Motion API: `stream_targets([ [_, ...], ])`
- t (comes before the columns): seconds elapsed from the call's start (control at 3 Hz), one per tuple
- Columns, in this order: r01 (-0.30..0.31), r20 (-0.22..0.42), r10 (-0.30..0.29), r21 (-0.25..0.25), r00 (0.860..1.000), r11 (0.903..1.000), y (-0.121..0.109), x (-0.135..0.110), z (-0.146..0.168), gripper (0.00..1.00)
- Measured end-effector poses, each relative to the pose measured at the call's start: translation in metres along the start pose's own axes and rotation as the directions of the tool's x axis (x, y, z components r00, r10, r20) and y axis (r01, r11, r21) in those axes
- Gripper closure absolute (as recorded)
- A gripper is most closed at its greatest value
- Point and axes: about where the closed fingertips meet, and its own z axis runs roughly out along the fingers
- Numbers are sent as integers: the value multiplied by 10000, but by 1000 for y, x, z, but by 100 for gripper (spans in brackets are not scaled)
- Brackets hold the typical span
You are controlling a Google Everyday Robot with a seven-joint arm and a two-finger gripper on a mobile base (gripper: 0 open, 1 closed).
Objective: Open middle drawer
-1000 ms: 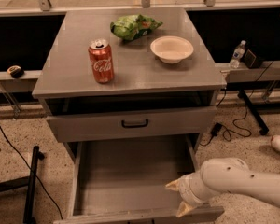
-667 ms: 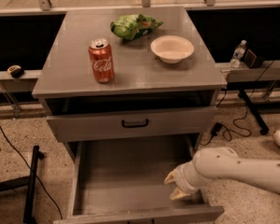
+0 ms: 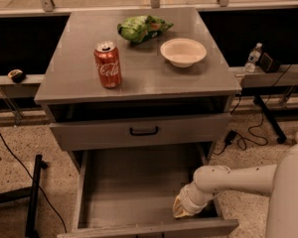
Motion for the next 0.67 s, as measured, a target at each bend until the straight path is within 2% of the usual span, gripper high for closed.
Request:
stream_targets([
  [0.67, 61, 610, -48, -210, 9981, 9998, 22, -16, -3, 100],
])
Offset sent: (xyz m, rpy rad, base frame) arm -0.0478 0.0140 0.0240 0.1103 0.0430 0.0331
